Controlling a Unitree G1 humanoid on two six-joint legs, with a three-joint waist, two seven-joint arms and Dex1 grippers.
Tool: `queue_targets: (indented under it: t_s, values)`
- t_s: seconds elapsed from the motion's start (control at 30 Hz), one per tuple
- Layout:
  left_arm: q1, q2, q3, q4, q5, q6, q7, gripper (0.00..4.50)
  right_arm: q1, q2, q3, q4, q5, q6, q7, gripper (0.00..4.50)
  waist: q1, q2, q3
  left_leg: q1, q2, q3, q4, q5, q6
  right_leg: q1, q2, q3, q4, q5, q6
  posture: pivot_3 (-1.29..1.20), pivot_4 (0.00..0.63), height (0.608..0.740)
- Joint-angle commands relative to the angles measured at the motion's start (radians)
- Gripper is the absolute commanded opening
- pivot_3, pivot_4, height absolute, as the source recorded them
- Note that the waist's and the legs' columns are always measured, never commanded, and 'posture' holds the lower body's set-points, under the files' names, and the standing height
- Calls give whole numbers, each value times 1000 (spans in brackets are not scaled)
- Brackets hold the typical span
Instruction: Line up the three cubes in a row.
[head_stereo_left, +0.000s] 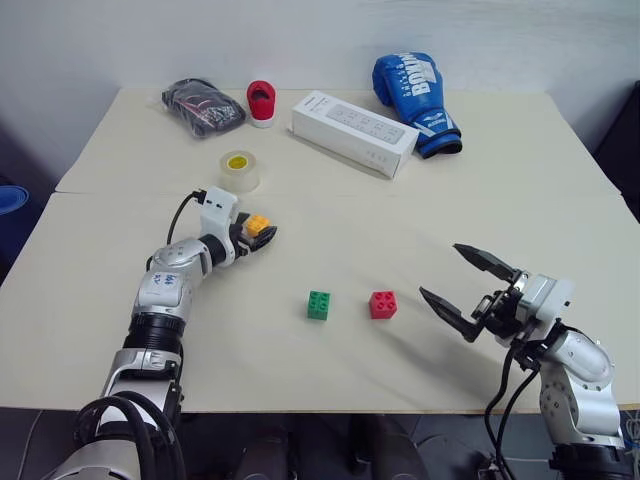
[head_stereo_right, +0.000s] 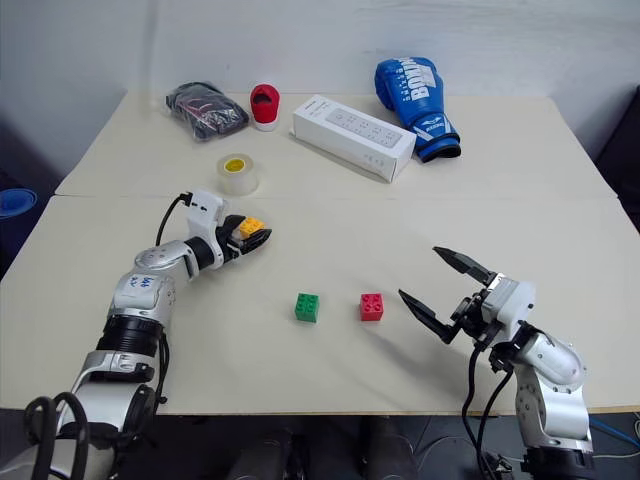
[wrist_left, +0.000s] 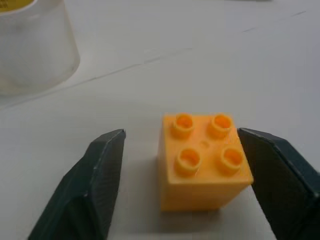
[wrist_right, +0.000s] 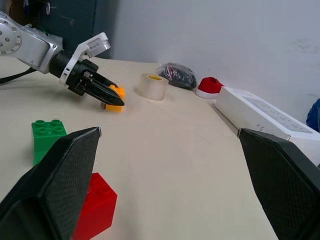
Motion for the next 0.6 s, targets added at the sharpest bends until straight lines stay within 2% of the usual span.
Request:
queue_targets:
  t_s: [0.03, 0.07, 0.13, 0.33, 0.4, 0.47, 0.53, 0.6]
  values:
    - [9, 16, 10, -41, 7, -19, -25, 2287, 7, -7, -22, -38, 5, -28, -16, 4500, 0, 0, 0, 0, 0, 0, 0, 0, 0, 0, 0, 0, 0, 0, 0, 0, 150, 740]
    - [15, 29, 19, -45, 7, -36, -34, 1936, 7, -7, -24, -33, 2, -38, -16, 4500, 0, 0, 0, 0, 0, 0, 0, 0, 0, 0, 0, 0, 0, 0, 0, 0, 150, 740]
    - [30, 55, 60, -57, -32, -103, -97, 1505, 5, -8, -28, -13, 2, -56, -9, 4500, -2, 0, 0, 0, 0, -1, 0, 0, 0, 0, 0, 0, 0, 0, 0, 0, 150, 740]
    - [109, 174, 71, -123, -138, -199, -474, 1515, 5, -21, -21, 23, 12, -74, 29, 4500, -4, 0, 0, 0, 1, 0, 0, 0, -1, 0, 0, 0, 0, 0, 0, 0, 150, 740]
    - [140, 273, 49, -103, -152, -301, -733, 1515, 8, -33, -22, 41, 22, -74, 59, 4500, -4, 0, 0, 0, 1, 0, 1, 0, -1, 0, 0, 0, 1, 0, 0, 0, 150, 740]
    - [144, 326, 29, -66, -147, -394, -887, 1515, 8, -41, -24, 53, 29, -72, 78, 4500, -5, 0, 0, 0, 1, 0, 1, 0, -1, 0, 0, -1, 0, -1, -1, 0, 150, 740]
    - [111, 347, -17, 4, -109, -509, -1012, 1515, 3, -62, -29, 72, 42, -64, 105, 4500, 1, 0, 0, 0, 1, -1, 1, 0, -1, 0, 0, -1, 0, -1, -1, 0, 150, 740]
    - [61, 328, -65, 88, -77, -610, -1091, 1515, 1, -79, -36, 86, 53, -59, 126, 4500, 10, 1, 0, 0, -1, -2, 2, 0, 0, 0, -1, -2, 0, -1, -1, 0, 150, 740]
